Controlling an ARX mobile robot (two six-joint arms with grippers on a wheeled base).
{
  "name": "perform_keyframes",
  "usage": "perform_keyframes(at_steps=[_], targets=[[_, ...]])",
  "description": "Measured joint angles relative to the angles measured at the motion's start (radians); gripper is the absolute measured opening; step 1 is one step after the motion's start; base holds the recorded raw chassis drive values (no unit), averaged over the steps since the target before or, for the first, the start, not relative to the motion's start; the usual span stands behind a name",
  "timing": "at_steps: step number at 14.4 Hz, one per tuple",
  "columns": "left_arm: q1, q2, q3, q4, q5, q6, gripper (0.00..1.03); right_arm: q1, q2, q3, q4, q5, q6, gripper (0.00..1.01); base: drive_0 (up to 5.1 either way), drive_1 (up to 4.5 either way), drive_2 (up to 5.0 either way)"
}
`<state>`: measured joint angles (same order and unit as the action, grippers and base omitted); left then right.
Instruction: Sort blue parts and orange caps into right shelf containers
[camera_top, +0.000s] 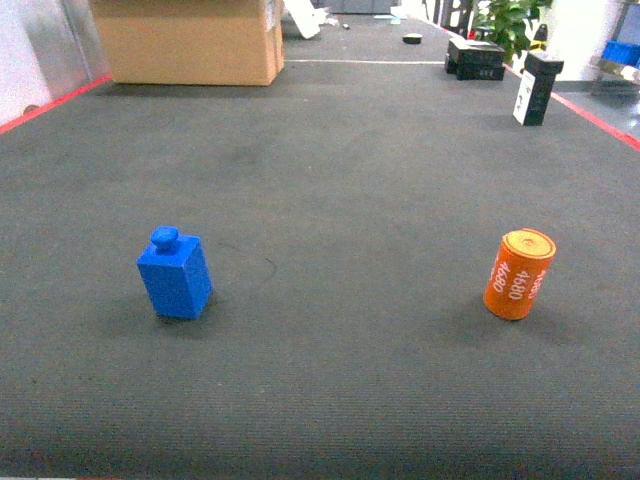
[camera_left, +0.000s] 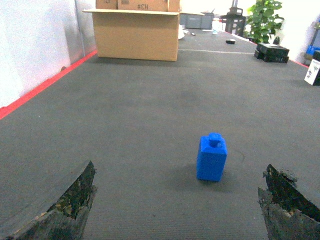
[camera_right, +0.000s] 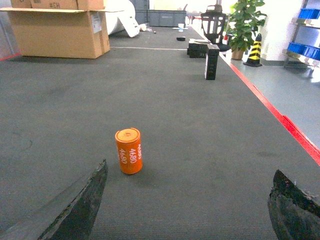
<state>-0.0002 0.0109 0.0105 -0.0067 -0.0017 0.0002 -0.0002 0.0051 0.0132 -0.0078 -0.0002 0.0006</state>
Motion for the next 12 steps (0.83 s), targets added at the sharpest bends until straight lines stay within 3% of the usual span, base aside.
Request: perform_keyframes(at_steps=[12], targets=[[0.000, 0.000, 0.000, 0.003, 0.001, 0.000, 0.98, 0.000, 0.000, 0.000, 0.003, 0.000, 0.000, 0.98, 0.0, 0.00, 0.0]])
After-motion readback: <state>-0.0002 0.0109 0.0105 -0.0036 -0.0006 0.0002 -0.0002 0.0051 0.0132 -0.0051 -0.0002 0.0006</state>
